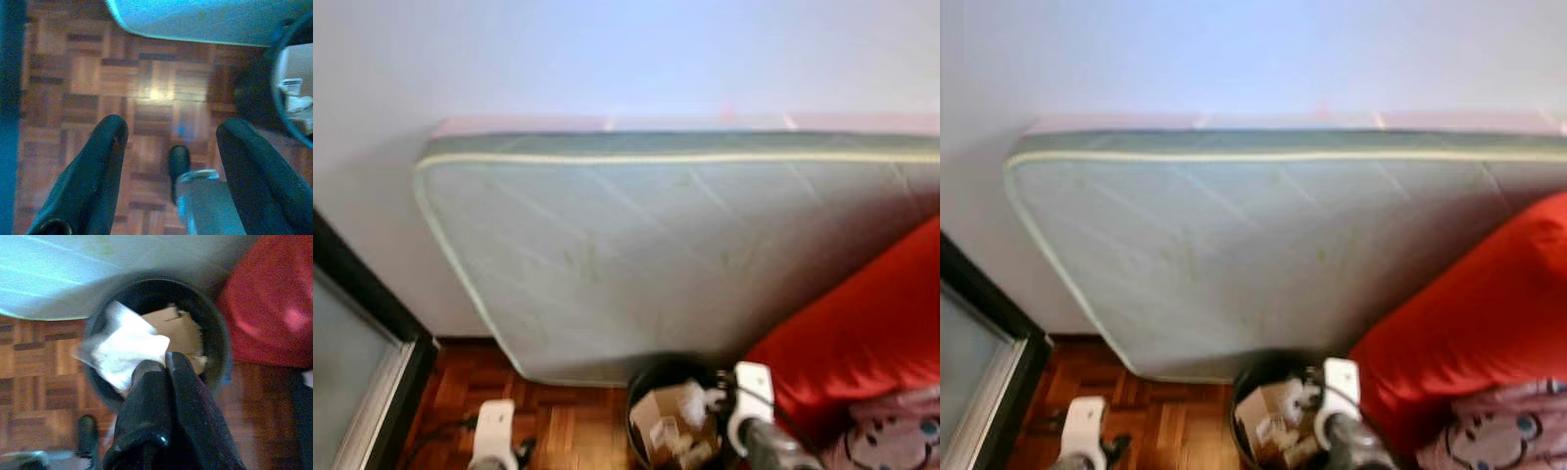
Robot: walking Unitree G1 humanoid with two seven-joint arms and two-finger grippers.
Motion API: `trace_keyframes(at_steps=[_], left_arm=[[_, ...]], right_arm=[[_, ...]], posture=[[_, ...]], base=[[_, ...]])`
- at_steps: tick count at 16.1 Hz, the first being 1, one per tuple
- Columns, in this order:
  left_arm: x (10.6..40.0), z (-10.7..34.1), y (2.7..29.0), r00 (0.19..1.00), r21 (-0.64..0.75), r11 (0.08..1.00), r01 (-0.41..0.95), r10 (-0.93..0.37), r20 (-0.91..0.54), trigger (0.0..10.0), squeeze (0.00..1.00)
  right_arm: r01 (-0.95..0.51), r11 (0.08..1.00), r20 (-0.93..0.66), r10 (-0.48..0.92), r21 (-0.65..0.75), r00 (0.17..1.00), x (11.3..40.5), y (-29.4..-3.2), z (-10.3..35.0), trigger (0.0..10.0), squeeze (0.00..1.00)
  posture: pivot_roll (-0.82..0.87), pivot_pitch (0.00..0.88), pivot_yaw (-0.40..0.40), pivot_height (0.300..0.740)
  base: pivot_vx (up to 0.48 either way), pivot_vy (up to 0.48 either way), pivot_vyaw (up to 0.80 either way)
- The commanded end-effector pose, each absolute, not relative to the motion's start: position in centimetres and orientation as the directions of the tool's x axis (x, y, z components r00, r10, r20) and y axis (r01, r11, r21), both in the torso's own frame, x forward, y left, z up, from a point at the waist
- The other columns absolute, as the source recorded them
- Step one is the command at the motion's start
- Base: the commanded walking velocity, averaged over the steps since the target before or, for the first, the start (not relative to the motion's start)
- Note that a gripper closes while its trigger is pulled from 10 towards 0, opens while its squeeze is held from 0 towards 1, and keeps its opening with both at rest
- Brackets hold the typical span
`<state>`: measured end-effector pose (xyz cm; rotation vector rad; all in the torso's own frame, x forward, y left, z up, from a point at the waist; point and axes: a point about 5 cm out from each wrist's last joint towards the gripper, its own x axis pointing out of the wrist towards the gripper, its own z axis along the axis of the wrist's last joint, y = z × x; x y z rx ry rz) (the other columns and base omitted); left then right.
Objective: Clean up the room
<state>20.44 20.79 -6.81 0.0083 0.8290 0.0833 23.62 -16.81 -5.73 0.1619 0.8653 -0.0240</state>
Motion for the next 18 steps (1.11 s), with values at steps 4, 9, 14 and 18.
trace_keyframes(at_steps=[4, 9, 14, 18], left_arm=[[19.5, -7.3, 20.4, 0.664, 0.022, 0.997, -0.069, 0.062, -0.746, 10.0, 0.00], [20.1, -6.5, 20.5, 0.770, 0.012, 0.993, -0.120, 0.101, -0.630, 10.0, 0.00], [20.3, -5.6, 20.7, 0.841, 0.040, 0.989, -0.139, 0.139, -0.522, 10.0, 0.00], [26.1, 1.8, 21.7, 0.990, 0.306, 0.944, -0.119, 0.136, -0.033, 10.0, 0.00]], right_arm=[[0.104, 0.985, -0.737, 0.030, 0.135, 0.675, 24.1, -17.2, -5.4, 10.0, 0.00], [0.044, 0.991, -0.654, 0.051, 0.128, 0.754, 26.3, -17.2, -3.6, 10.0, 0.00], [-0.007, 0.992, -0.562, 0.077, 0.125, 0.824, 27.6, -17.2, -2.3, 10.0, 0.00], [-0.032, 0.990, -0.485, 0.095, 0.137, 0.869, 23.5, -18.4, -4.1, 10.0, 0.00]], posture=[[-0.08, 0.064, -0.039, 0.740], [-0.08, 0.065, -0.046, 0.740], [-0.09, 0.056, -0.041, 0.740], [-0.09, 0.038, -0.044, 0.740]], base=[[0.000, 0.000, 0.00], [0.000, 0.000, 0.00], [0.000, 0.000, 0.00], [0.000, 0.000, 0.00]])
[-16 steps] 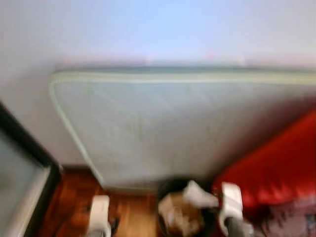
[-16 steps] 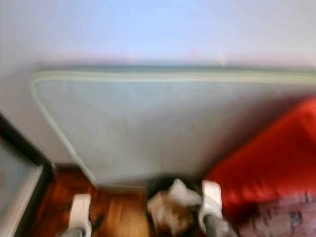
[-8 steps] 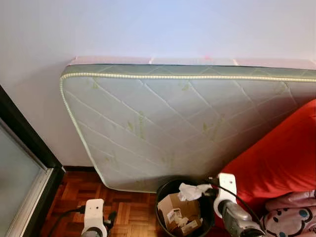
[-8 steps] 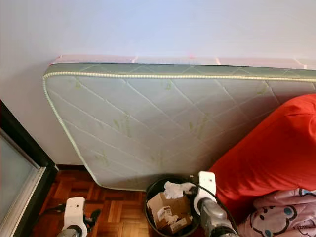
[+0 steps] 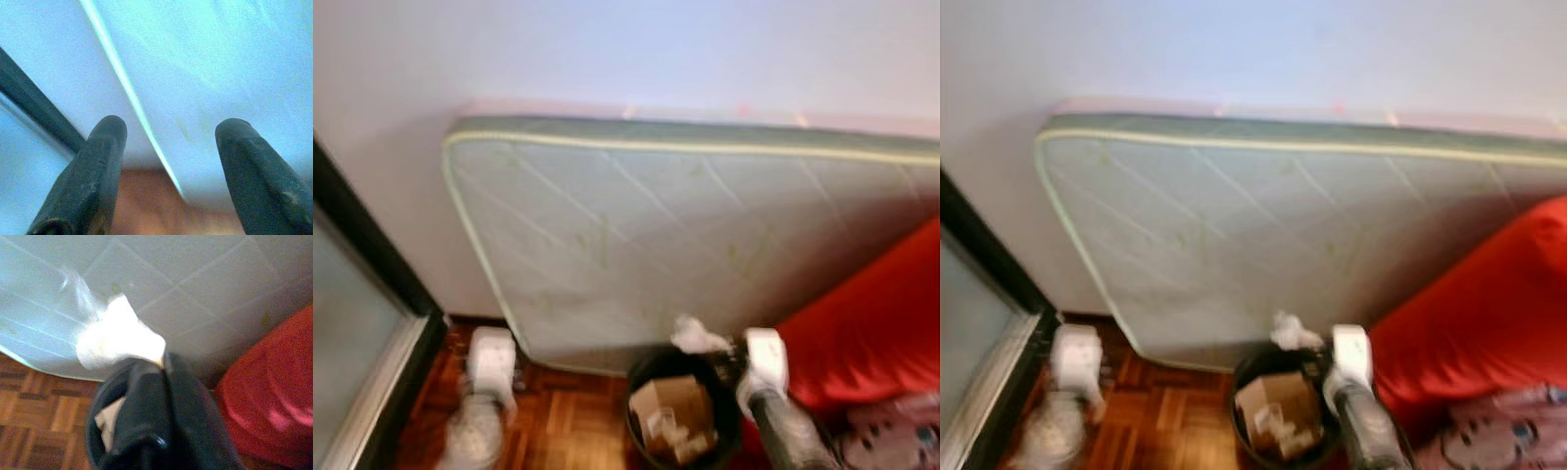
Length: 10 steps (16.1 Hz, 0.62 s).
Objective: Clean up the room
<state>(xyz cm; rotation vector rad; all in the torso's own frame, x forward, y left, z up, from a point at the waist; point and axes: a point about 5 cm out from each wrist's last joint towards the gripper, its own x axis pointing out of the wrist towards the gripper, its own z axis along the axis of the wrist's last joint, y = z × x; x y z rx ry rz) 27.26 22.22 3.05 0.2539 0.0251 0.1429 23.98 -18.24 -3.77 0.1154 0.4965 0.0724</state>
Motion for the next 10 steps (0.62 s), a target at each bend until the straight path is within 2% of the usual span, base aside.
trace_keyframes(at_steps=[1, 2, 6, 10], left_arm=[[25.9, 1.1, 21.8, 0.982, 0.080, 0.986, -0.146, 0.154, -0.110, 10.0, 0.00], [25.7, 1.6, 21.8, 0.986, 0.027, 0.990, -0.140, 0.142, -0.084, 10.0, 0.00], [24.8, 2.2, 21.9, 0.991, 0.067, 0.989, -0.132, 0.134, -0.030, 10.0, 0.00], [25.2, 1.9, 20.3, 0.993, 0.076, 0.992, -0.101, 0.105, -0.049, 10.0, 0.00]], right_arm=[[-0.034, 0.990, -0.441, 0.091, 0.136, 0.893, 22.5, -18.9, -4.2, 10.0, 0.00], [-0.034, 0.991, -0.413, 0.087, 0.133, 0.906, 22.7, -19.0, -3.9, 10.0, 0.00], [-0.053, 0.990, -0.328, 0.093, 0.130, 0.940, 22.8, -18.9, -2.9, 10.0, 0.00], [-0.054, 0.991, -0.313, 0.091, 0.126, 0.945, 23.4, -18.5, -2.6, 10.0, 0.00]], posture=[[-0.09, 0.033, -0.045, 0.740], [-0.09, 0.022, -0.046, 0.740], [-0.08, 0.015, -0.052, 0.740], [-0.09, 0.034, -0.058, 0.740]], base=[[0.000, 0.000, 0.00], [0.000, 0.000, 0.00], [0.000, 0.000, 0.00], [0.000, 0.000, 0.00]])
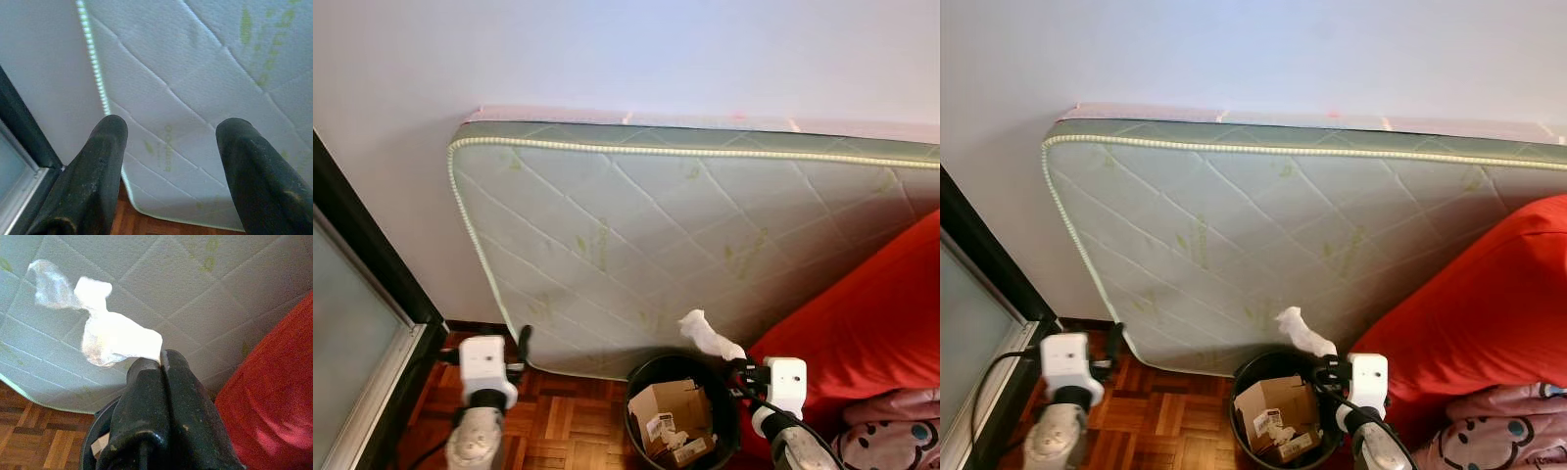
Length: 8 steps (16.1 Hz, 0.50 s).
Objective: Clean up the room
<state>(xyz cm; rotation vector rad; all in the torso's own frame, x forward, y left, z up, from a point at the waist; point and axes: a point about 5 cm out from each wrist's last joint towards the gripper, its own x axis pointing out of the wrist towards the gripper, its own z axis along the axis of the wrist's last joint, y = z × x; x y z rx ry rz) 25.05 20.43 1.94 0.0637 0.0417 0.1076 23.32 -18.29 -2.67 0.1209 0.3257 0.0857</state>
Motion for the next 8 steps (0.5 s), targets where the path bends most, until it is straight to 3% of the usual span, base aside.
trace_keyframes(at_steps=[1, 8], left_arm=[[25.52, 2.06, 19.96, 0.994, 0.073, 0.993, -0.094, 0.098, -0.046, 10.0, 0.00], [25.49, 2.28, 19.83, 0.995, 0.035, 0.998, -0.061, 0.063, -0.073, 10.0, 0.00]], right_arm=[[-0.051, 0.991, -0.319, 0.088, 0.124, 0.944, 23.75, -18.22, -2.54, 10.0, 0.00], [-0.055, 0.990, -0.328, 0.095, 0.131, 0.940, 23.91, -17.60, -2.52, 10.0, 0.00]], posture=[[-0.09, 0.039, -0.056, 0.740], [-0.08, 0.058, -0.054, 0.740]], base=[[0.000, 0.000, 0.00], [0.000, 0.000, 0.00]])
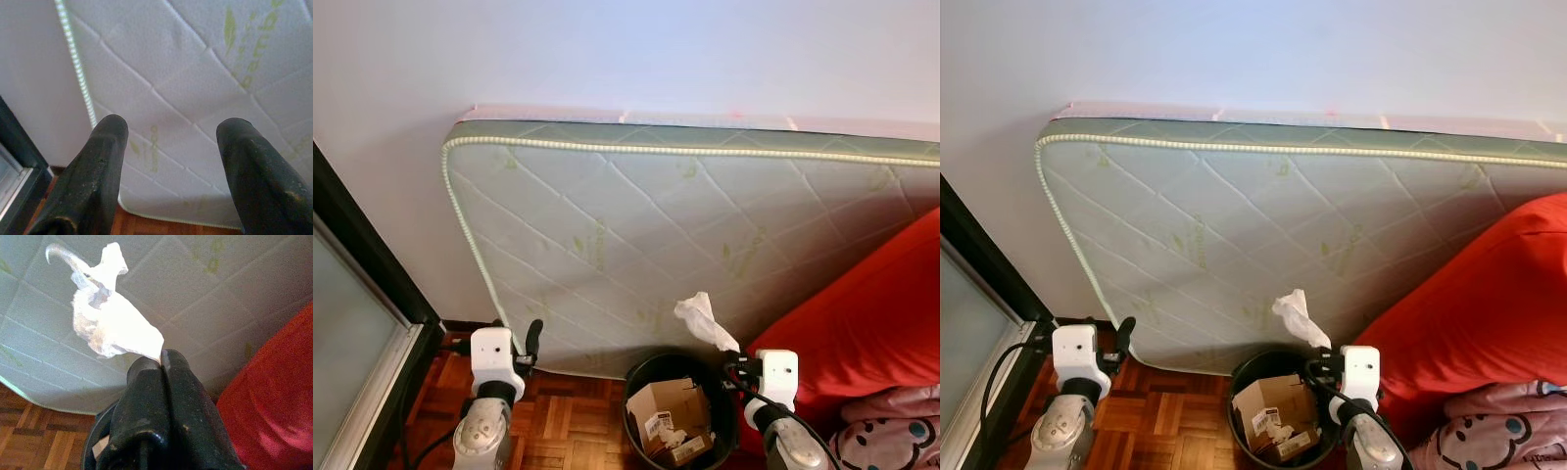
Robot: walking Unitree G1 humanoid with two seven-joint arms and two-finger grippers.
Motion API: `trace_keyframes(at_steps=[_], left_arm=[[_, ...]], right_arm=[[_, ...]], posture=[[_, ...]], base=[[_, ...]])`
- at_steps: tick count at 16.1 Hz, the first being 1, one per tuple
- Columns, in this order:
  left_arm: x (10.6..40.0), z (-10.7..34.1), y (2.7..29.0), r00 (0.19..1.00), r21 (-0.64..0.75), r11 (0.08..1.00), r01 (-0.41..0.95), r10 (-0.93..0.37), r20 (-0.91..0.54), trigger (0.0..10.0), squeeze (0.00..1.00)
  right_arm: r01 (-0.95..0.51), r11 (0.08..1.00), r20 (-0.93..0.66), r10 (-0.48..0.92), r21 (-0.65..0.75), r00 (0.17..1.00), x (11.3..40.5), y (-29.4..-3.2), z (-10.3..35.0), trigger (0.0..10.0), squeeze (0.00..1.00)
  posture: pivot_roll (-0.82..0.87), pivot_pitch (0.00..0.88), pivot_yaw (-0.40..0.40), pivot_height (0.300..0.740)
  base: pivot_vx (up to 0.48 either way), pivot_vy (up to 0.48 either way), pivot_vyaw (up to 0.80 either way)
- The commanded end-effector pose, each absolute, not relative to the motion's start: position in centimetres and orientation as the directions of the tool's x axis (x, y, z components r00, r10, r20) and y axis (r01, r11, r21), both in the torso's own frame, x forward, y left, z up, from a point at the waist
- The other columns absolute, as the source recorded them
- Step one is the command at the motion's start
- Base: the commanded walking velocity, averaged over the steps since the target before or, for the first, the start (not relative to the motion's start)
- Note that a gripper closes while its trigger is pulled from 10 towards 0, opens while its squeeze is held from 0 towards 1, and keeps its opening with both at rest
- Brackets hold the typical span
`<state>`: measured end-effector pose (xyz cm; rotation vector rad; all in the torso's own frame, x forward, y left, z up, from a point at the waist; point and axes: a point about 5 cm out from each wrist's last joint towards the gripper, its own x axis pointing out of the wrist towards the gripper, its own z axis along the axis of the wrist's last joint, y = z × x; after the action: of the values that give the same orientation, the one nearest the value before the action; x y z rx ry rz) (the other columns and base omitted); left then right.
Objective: Clean up the room
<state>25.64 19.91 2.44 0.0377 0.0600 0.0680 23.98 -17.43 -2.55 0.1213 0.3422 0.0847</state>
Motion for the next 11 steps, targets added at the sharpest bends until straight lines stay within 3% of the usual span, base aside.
trace_keyframes(at_steps=[1, 5, 11], left_arm=[[25.43, 2.29, 19.81, 0.995, 0.037, 0.997, -0.061, 0.064, -0.074, 10.0, 0.00], [25.48, 2.36, 19.75, 0.995, 0.034, 0.998, -0.058, 0.061, -0.074, 10.0, 0.00], [25.39, 2.39, 19.76, 0.994, 0.030, 0.998, -0.056, 0.058, -0.092, 10.0, 0.00]], right_arm=[[-0.041, 0.989, -0.354, 0.088, 0.139, 0.931, 23.72, -17.64, -2.82, 10.0, 0.00], [-0.049, 0.989, -0.367, 0.099, 0.142, 0.925, 23.44, -17.46, -3.10, 10.0, 0.00], [-0.057, 0.988, -0.364, 0.105, 0.141, 0.925, 23.37, -17.31, -3.09, 10.0, 0.00]], posture=[[-0.09, 0.061, -0.053, 0.736], [-0.09, 0.065, -0.053, 0.691], [-0.09, 0.063, -0.053, 0.681]], base=[[0.000, 0.000, 0.00], [0.000, 0.000, 0.00], [0.000, 0.000, 0.00]])
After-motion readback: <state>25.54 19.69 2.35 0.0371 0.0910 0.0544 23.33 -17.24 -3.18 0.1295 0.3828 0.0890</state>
